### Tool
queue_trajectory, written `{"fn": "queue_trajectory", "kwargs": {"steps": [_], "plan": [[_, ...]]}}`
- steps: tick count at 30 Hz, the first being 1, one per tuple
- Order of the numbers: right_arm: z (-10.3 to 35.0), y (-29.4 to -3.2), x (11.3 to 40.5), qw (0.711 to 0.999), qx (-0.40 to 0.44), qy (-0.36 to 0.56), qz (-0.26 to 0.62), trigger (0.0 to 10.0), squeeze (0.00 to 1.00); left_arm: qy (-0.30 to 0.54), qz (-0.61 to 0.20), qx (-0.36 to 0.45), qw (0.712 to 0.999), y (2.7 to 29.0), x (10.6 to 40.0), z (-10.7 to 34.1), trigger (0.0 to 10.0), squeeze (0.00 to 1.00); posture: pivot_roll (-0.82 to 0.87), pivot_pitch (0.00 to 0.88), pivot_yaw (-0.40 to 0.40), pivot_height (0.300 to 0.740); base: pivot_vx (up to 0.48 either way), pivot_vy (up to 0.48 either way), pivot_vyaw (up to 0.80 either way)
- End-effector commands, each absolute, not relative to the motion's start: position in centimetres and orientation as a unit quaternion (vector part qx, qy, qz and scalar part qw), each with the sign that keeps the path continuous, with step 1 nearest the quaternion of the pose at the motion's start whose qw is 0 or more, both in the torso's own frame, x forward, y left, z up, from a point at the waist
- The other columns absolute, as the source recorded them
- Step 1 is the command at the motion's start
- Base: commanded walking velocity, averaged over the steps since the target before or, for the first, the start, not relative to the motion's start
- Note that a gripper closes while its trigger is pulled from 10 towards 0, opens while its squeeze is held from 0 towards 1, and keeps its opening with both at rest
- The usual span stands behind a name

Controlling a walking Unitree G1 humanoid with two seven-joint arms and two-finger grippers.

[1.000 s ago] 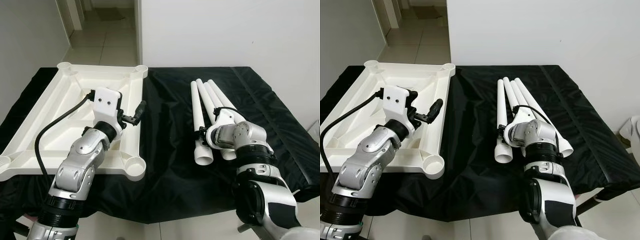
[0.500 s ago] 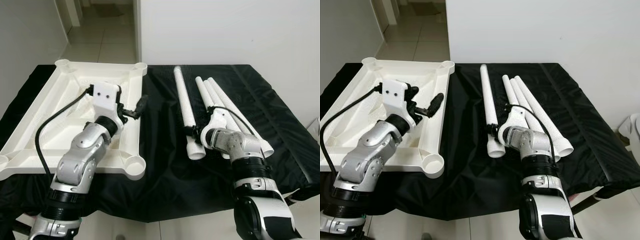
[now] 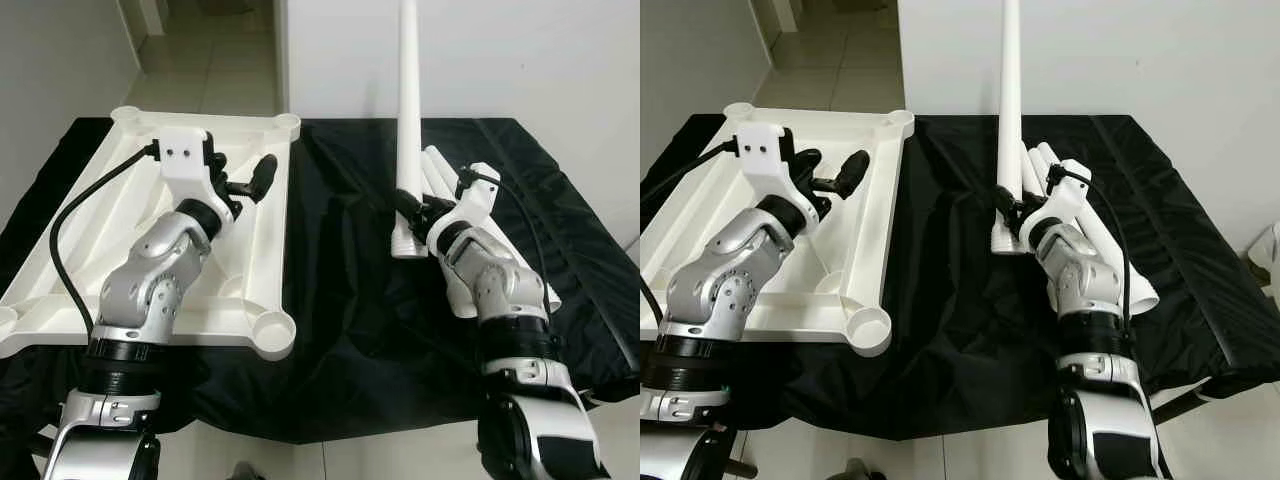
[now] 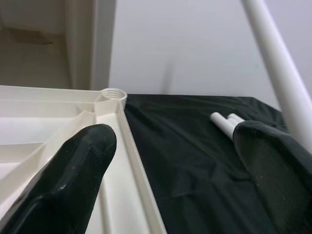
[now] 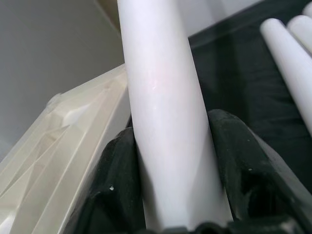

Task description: Building children table

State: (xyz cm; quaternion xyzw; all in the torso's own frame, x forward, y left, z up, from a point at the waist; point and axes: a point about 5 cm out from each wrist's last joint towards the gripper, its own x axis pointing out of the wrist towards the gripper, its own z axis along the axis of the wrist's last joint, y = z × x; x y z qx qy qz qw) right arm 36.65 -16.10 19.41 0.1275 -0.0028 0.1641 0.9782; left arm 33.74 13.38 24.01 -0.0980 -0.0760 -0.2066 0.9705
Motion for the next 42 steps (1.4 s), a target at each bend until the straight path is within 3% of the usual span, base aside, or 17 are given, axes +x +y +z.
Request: {"fn": "queue_trajectory", "kwargs": {"steps": [1,2,3,6,9,11,13,22,32,40,41,42], "plan": [[20.0,-15.5,36.4,0.974,0.120,-0.030,0.189,10.0,0.00,-0.078,-0.327,-0.096,0.937,12.0,33.3,24.3,10.0,1.00,-0.05,0.024,0.020,0.740,0.000,0.000,0.00],[20.0,-15.5,36.4,0.974,0.120,-0.030,0.189,10.0,0.00,-0.078,-0.327,-0.096,0.937,12.0,33.3,24.3,10.0,1.00,-0.05,0.024,0.020,0.740,0.000,0.000,0.00],[20.1,-14.9,35.9,0.968,0.113,-0.043,0.219,10.0,0.00,-0.078,-0.347,-0.110,0.928,11.5,33.2,24.7,10.0,0.00,-0.05,0.024,0.021,0.740,0.000,0.000,0.00],[20.2,-14.2,35.3,0.958,0.109,-0.060,0.260,10.0,0.00,-0.080,-0.374,-0.126,0.915,10.8,33.1,25.2,10.0,0.00,-0.05,0.024,0.022,0.740,0.000,0.000,0.00],[20.5,-12.6,34.0,0.932,0.082,-0.096,0.341,10.0,0.00,-0.081,-0.434,-0.147,0.885,9.2,32.7,26.3,10.0,0.00,-0.05,0.023,0.026,0.740,0.000,0.000,0.00],[20.5,-12.6,34.0,0.932,0.082,-0.096,0.341,10.0,0.00,-0.081,-0.434,-0.147,0.885,9.2,32.7,26.3,10.0,0.00,-0.05,0.023,0.026,0.740,0.000,0.000,0.00],[20.5,-11.6,33.2,0.914,0.056,-0.115,0.384,10.0,0.00,-0.083,-0.475,-0.175,0.859,8.1,32.4,27.4,10.0,0.00,-0.05,0.021,0.028,0.740,0.000,0.000,0.00],[19.6,-10.4,32.4,0.896,0.021,-0.114,0.429,10.0,0.00,-0.093,-0.542,-0.192,0.813,6.3,32.0,29.7,10.0,0.00,-0.05,0.019,0.034,0.740,0.000,0.000,0.00],[18.8,-10.0,31.2,0.875,-0.016,-0.119,0.468,10.0,0.00,-0.089,-0.536,-0.186,0.819,6.6,33.2,31.1,10.0,0.00,-0.05,0.023,0.044,0.740,0.000,0.000,0.00],[18.2,-10.0,30.9,0.875,-0.032,-0.114,0.469,10.0,0.00,-0.103,-0.521,-0.174,0.830,7.7,33.8,32.4,10.0,0.00,-0.05,0.020,0.047,0.740,0.000,0.000,0.00],[18.1,-10.1,30.9,0.878,-0.034,-0.113,0.465,10.0,0.00,-0.109,-0.514,-0.174,0.833,8.1,34.0,32.9,6.1,0.00,-0.05,0.021,0.049,0.740,0.000,0.000,0.00],[18.1,-10.1,30.9,0.878,-0.034,-0.113,0.465,10.0,0.00,-0.109,-0.514,-0.174,0.833,8.1,34.0,32.9,6.1,0.00,-0.05,0.021,0.049,0.740,0.000,0.000,0.00]]}}
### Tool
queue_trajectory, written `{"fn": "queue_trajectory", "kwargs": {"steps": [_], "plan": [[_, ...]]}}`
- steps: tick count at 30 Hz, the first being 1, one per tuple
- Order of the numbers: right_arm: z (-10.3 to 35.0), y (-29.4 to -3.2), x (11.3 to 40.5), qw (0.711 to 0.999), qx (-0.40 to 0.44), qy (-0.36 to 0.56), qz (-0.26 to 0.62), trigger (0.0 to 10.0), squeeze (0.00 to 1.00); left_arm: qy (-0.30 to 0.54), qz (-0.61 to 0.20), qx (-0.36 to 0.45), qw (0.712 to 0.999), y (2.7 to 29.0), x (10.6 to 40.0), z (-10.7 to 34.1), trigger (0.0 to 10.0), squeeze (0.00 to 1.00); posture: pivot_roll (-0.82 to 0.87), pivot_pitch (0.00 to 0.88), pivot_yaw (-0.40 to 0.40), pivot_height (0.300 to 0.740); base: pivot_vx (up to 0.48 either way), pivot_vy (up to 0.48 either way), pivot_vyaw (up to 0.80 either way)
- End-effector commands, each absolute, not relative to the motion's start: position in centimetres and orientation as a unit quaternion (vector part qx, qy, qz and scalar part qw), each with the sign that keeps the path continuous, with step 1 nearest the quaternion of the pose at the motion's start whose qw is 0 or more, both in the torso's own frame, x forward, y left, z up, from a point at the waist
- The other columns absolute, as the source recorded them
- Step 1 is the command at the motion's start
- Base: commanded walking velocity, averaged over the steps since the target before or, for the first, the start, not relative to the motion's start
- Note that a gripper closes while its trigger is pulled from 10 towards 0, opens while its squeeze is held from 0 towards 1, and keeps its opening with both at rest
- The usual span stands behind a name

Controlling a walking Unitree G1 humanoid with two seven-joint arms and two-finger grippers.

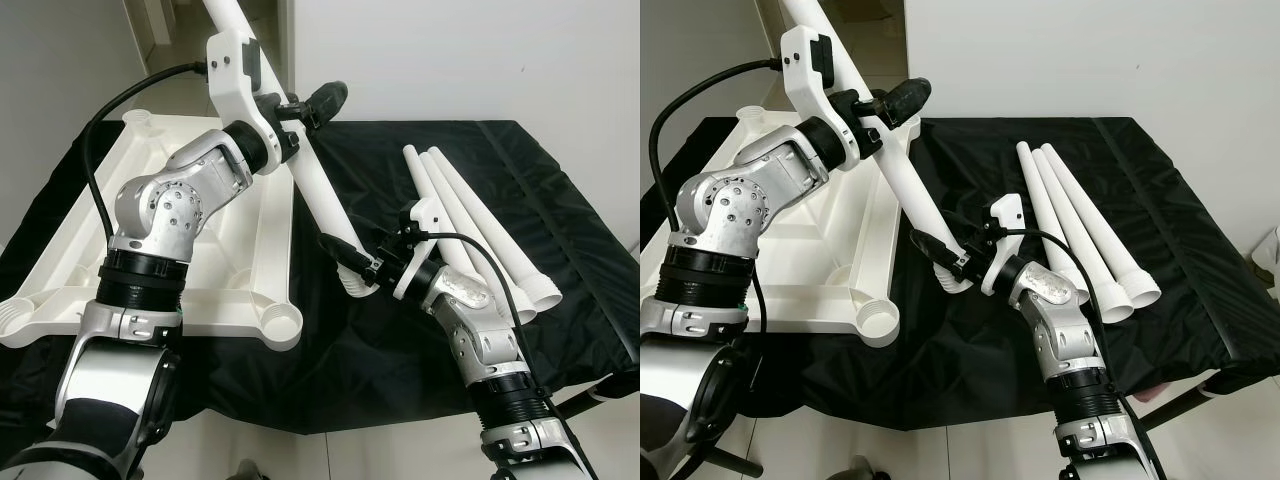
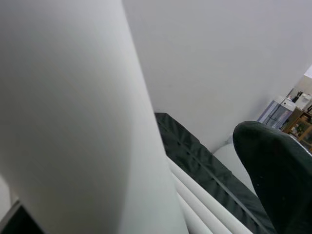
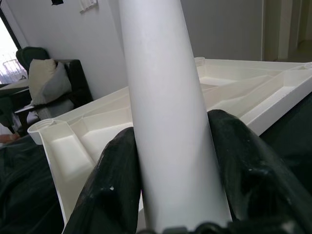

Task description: Building children table

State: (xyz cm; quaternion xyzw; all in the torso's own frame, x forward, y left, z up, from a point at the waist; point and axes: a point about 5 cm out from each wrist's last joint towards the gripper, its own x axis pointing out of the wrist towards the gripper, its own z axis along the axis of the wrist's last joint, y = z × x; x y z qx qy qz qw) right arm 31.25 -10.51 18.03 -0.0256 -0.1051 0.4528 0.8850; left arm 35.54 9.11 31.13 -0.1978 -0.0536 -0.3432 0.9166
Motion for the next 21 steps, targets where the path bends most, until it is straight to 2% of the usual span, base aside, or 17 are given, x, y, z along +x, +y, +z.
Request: {"fn": "queue_trajectory", "kwargs": {"steps": [1,7,14,19,20,21], "plan": [[18.0,-10.2,30.9,0.879,-0.035,-0.113,0.461,10.0,0.00,-0.115,-0.510,-0.182,0.833,8.5,34.0,33.3,0.0,0.00,-0.05,0.021,0.049,0.740,0.000,0.000,0.00],[18.0,-10.4,31.1,0.885,-0.034,-0.110,0.450,10.0,0.00,-0.123,-0.512,-0.184,0.830,8.8,33.8,33.8,0.0,0.00,-0.05,0.020,0.049,0.740,0.000,0.000,0.00],[18.8,-10.5,32.0,0.895,-0.039,-0.123,0.428,10.0,0.00,-0.123,-0.535,-0.187,0.815,7.8,33.0,34.3,0.0,0.00,-0.05,0.020,0.044,0.740,0.000,0.000,0.00],[19.0,-10.4,32.4,0.902,-0.040,-0.116,0.413,10.0,0.00,-0.126,-0.538,-0.179,0.814,7.5,32.8,34.5,0.0,0.00,-0.04,0.015,0.040,0.740,0.000,0.000,0.00],[19.1,-10.4,32.6,0.905,-0.032,-0.110,0.409,10.0,1.00,-0.125,-0.537,-0.175,0.816,7.3,32.7,34.6,6.7,0.00,-0.04,0.015,0.037,0.740,0.000,0.000,0.00],[19.1,-10.4,32.6,0.905,-0.032,-0.110,0.409,10.0,1.00,-0.125,-0.537,-0.175,0.816,7.3,32.7,34.6,6.7,0.00,-0.04,0.015,0.037,0.740,0.000,0.000,0.00]]}}
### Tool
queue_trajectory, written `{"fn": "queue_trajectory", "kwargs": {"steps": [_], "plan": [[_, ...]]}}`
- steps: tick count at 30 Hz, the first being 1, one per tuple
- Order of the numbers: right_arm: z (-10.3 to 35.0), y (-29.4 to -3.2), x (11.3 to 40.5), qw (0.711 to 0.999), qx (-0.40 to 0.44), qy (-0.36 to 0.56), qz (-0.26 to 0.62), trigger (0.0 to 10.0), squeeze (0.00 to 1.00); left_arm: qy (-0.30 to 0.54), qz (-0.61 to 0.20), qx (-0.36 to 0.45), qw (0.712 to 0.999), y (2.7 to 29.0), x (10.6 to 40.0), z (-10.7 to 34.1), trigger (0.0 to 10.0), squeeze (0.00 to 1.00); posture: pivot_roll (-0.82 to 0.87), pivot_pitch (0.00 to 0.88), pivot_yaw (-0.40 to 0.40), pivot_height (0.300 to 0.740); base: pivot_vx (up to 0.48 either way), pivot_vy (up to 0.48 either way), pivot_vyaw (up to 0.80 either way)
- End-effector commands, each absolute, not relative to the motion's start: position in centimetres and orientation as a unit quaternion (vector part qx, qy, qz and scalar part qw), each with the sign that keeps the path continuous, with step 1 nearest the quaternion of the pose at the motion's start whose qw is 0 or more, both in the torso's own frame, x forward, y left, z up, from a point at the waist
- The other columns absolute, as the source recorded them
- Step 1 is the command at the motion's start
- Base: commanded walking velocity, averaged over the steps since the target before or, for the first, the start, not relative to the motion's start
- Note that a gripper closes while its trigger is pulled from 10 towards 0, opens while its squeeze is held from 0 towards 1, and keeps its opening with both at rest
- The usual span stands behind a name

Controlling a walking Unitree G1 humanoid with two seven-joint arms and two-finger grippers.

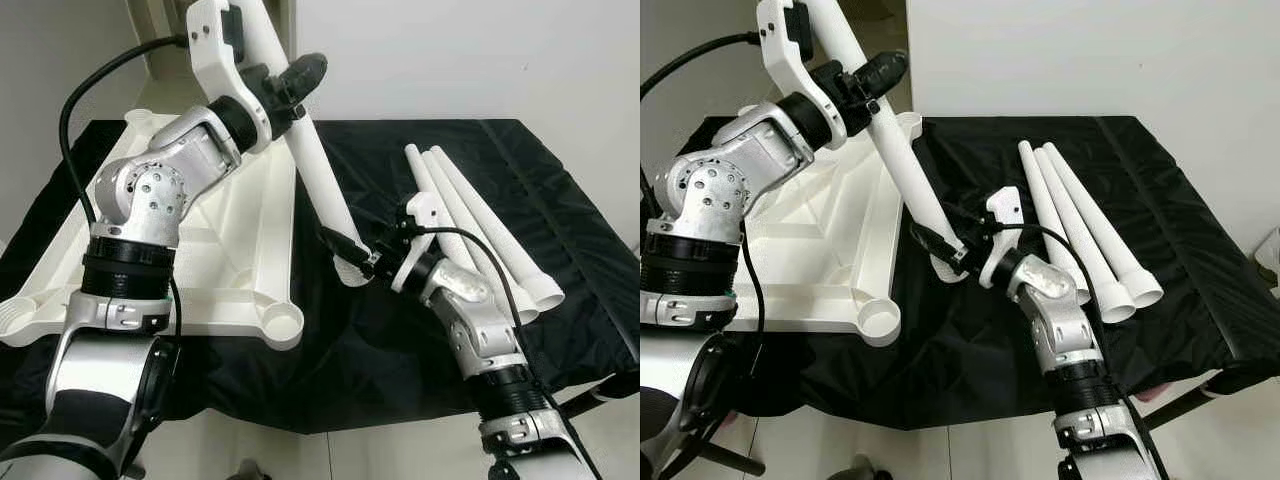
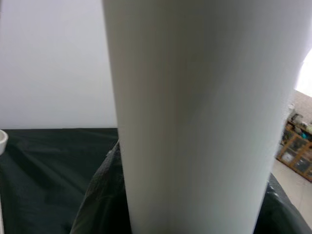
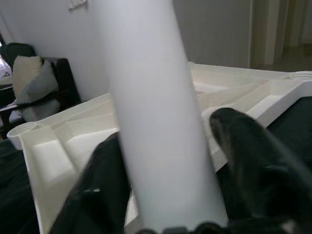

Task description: Building children table

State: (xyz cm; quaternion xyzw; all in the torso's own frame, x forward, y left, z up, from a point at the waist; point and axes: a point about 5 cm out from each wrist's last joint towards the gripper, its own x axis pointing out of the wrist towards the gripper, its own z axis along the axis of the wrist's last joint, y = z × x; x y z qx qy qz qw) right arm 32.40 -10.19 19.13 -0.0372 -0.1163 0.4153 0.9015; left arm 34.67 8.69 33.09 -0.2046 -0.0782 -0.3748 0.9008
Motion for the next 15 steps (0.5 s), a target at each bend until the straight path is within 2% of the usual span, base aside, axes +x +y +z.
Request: {"fn": "queue_trajectory", "kwargs": {"steps": [1,8,9,15], "plan": [[19.2,-10.3,32.7,0.906,-0.025,-0.106,0.408,10.0,1.00,-0.128,-0.541,-0.165,0.815,7.0,32.5,34.7,10.0,0.00,-0.04,0.010,0.033,0.740,0.000,0.000,0.00],[19.9,-10.5,33.7,0.912,-0.073,-0.070,0.398,10.0,1.00,-0.133,-0.547,-0.124,0.817,5.8,31.7,34.5,10.0,0.00,-0.04,0.002,0.027,0.740,0.000,0.000,0.00],[19.9,-10.5,33.8,0.909,-0.082,-0.058,0.405,10.0,0.00,-0.135,-0.551,-0.120,0.815,5.5,31.5,34.5,10.0,0.00,-0.04,0.000,0.023,0.740,0.000,0.000,0.00],[20.1,-10.5,34.5,0.902,-0.113,0.003,0.416,10.0,0.00,-0.149,-0.565,-0.093,0.806,4.6,30.7,34.8,10.0,0.00,-0.04,0.000,0.017,0.740,0.000,0.000,0.00]]}}
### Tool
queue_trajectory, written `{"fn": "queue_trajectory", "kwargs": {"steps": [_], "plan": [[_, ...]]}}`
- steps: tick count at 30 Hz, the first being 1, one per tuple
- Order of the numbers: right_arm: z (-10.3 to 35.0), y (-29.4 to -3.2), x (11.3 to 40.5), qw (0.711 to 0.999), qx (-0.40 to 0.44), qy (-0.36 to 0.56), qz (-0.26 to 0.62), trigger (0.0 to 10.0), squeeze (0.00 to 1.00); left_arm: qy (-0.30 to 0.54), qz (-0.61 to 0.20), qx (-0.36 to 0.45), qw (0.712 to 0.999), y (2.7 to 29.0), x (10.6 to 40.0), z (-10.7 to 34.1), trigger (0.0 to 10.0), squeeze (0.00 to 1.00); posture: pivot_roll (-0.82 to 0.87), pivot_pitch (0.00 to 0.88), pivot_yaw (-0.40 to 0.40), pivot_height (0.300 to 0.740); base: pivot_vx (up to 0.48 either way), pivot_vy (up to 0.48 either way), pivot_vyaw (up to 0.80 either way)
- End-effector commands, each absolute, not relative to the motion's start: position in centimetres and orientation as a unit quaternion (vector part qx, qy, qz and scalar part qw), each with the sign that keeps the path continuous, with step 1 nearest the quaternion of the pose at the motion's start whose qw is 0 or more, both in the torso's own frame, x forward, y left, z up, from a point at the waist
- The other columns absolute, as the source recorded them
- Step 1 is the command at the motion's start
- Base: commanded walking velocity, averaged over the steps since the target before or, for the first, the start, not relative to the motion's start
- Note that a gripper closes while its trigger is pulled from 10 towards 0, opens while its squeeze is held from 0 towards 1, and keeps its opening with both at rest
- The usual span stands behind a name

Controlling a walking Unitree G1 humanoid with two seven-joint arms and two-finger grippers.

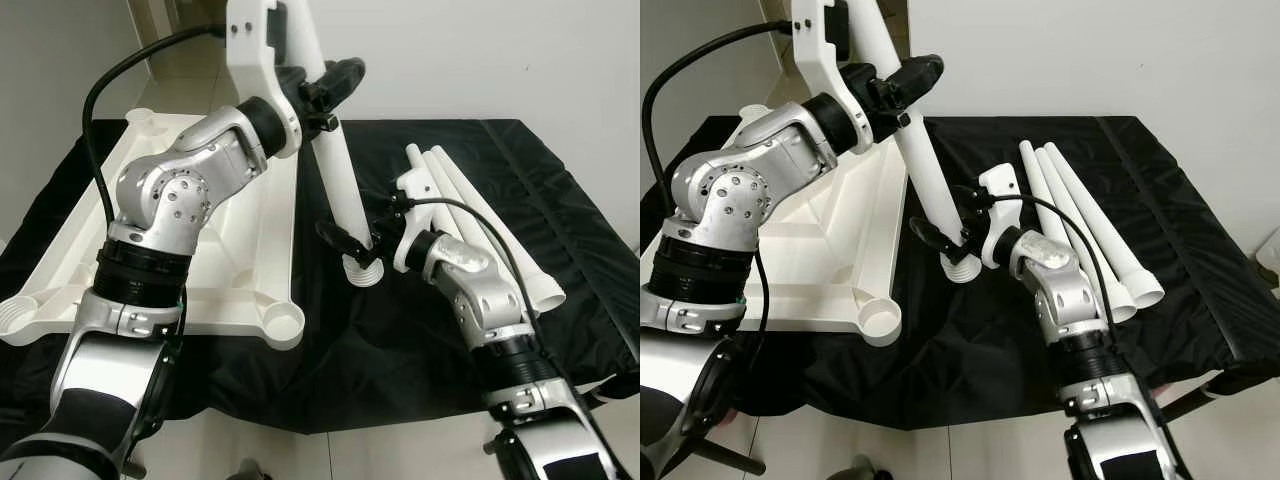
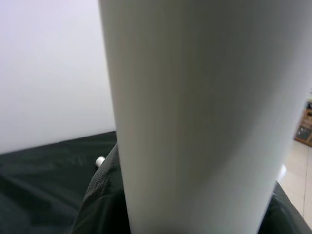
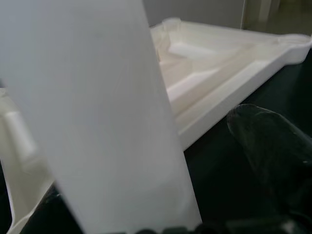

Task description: Building children table

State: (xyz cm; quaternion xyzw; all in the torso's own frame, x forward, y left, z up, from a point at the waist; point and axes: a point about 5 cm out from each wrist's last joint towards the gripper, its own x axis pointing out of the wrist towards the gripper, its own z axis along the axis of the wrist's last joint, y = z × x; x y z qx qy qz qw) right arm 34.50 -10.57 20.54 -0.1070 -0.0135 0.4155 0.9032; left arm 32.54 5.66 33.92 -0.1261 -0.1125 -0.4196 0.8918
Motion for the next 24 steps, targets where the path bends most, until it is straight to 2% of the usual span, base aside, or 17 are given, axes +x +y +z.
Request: {"fn": "queue_trajectory", "kwargs": {"steps": [1,17,18,19,21,22,24], "plan": [[20.3,-10.5,34.7,0.899,-0.124,0.015,0.419,10.0,0.00,-0.154,-0.569,-0.084,0.804,4.3,30.4,34.8,10.0,0.00,-0.04,0.000,0.013,0.740,0.000,0.000,0.00],[22.4,-9.7,34.8,0.889,-0.145,0.018,0.434,10.0,0.00,-0.154,-0.578,-0.058,0.799,3.4,29.8,34.3,10.0,0.00,-0.05,0.000,0.016,0.740,0.000,0.000,0.00],[22.7,-9.5,34.7,0.888,-0.144,0.017,0.436,7.9,0.00,-0.155,-0.578,-0.057,0.799,3.4,29.8,34.2,10.0,0.00,-0.05,0.000,0.017,0.740,0.000,0.000,0.00],[23.0,-9.5,34.7,0.887,-0.146,0.016,0.437,4.7,0.00,-0.154,-0.578,-0.057,0.799,3.3,29.8,34.2,10.0,0.00,-0.05,0.000,0.017,0.740,0.000,0.000,0.00],[23.3,-9.5,34.6,0.887,-0.149,0.016,0.436,4.6,0.00,-0.154,-0.579,-0.056,0.798,3.3,29.8,34.2,10.0,0.00,-0.05,0.000,0.019,0.740,0.000,0.000,0.00],[23.5,-9.5,34.6,0.887,-0.148,0.016,0.437,4.0,0.00,-0.155,-0.579,-0.056,0.798,3.3,29.8,34.2,10.0,0.00,-0.05,0.000,0.021,0.740,0.000,0.000,0.00],[23.7,-9.5,34.5,0.887,-0.146,0.017,0.437,4.0,0.00,-0.155,-0.579,-0.056,0.798,3.3,29.8,34.2,10.0,0.00,-0.05,0.000,0.021,0.740,0.000,0.000,0.00]]}}
